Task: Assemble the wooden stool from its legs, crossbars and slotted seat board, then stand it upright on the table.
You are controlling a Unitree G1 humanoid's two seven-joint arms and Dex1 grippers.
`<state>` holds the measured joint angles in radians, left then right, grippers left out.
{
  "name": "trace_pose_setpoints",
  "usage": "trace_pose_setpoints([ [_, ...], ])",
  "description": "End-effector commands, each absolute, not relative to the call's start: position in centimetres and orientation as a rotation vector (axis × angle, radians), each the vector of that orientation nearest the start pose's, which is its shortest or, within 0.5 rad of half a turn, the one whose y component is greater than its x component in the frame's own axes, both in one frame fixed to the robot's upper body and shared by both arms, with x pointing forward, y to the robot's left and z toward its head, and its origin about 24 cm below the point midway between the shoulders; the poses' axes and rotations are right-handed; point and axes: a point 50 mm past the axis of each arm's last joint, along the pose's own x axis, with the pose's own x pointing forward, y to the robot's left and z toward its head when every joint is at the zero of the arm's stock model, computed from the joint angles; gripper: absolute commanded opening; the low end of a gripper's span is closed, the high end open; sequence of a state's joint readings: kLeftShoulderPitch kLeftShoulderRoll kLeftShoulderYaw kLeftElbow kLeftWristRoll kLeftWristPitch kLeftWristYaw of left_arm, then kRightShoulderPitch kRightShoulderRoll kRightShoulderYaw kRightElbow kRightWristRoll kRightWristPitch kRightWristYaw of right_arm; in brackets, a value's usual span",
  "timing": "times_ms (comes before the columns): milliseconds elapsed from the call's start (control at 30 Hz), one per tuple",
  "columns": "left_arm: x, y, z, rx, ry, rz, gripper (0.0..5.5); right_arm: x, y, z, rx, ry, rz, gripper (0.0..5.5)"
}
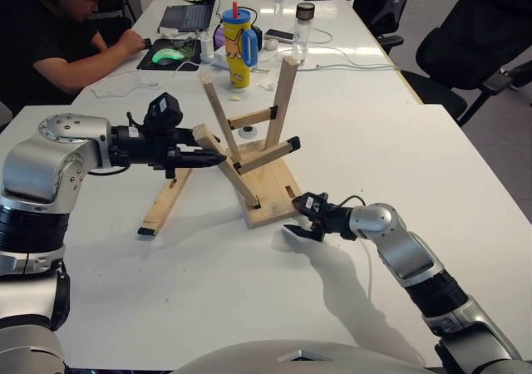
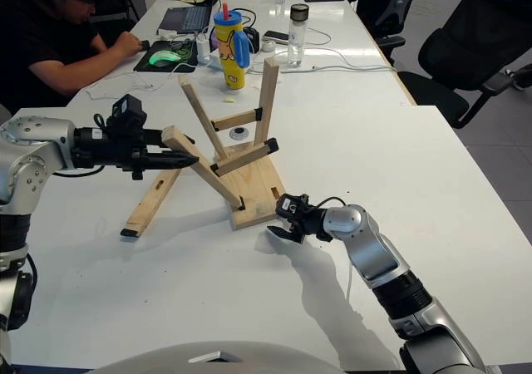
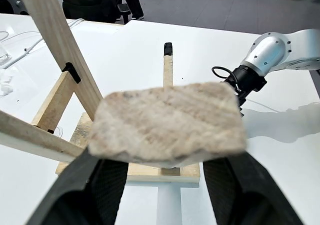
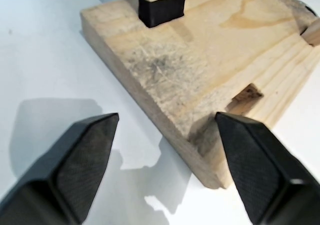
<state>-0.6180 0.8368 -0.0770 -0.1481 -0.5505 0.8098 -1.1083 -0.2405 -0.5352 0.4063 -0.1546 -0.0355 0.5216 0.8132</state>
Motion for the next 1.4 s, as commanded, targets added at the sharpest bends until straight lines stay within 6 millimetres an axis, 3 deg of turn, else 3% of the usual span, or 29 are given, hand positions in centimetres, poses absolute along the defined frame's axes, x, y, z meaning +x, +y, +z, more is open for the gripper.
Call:
trace_pose_setpoints([
  [33, 28.0, 19.1, 17.1, 0.341, 0.489, -1.043, 2.07, 20.1, -12.2, -0.4, -0.348, 0.859, 1.197, 3.57],
  [300, 26.0, 20.2, 10.1, 0.443, 0.623, -1.070, 2.07, 21.4, -10.2, 0.1, -0.288, 0.786, 1.150, 3.57],
  [367, 26.8, 20.2, 9.9, 0.439, 0.574, -1.037, 2.07, 21.5, -9.9, -0.1, -0.274, 0.786, 1.143, 3.57],
  [467, 28.4, 19.7, 10.9, 0.358, 0.465, -1.012, 2.72, 21.4, -9.4, -0.2, -0.256, 0.788, 1.150, 3.57],
  [600, 30.3, 20.1, 11.0, 0.303, 0.466, -0.989, 3.38, 21.5, -9.1, -0.6, -0.268, 0.796, 1.164, 3.57],
  [733, 29.2, 20.5, 10.1, 0.357, 0.553, -1.087, 3.94, 22.0, -9.1, -0.9, -0.299, 0.791, 1.154, 3.57],
  [900, 26.3, 23.8, 8.3, 0.404, 0.698, -1.056, 4.75, 22.6, -9.2, -0.9, -0.331, 0.750, 1.112, 3.57],
  [967, 25.5, 25.3, 8.2, 0.371, 0.716, -1.014, 5.03, 22.9, -9.4, -0.8, -0.363, 0.709, 1.087, 3.57],
  [1033, 25.8, 27.6, 8.8, 0.311, 0.639, -0.853, 5.39, 23.5, -9.4, -0.4, -0.386, 0.629, 1.066, 3.57],
  [1233, 26.4, 30.8, 10.0, 0.195, 0.386, -0.446, 5.39, 23.9, -10.2, 0.0, -0.401, 0.554, 1.053, 3.57],
  [1300, 26.4, 31.0, 9.1, 0.198, 0.410, -0.354, 5.39, 23.6, -10.4, -0.2, -0.400, 0.574, 1.067, 3.57],
  [1400, 26.3, 29.6, 7.4, 0.156, 0.493, -0.333, 5.39, 23.2, -10.4, -0.4, -0.368, 0.609, 1.085, 3.57],
])
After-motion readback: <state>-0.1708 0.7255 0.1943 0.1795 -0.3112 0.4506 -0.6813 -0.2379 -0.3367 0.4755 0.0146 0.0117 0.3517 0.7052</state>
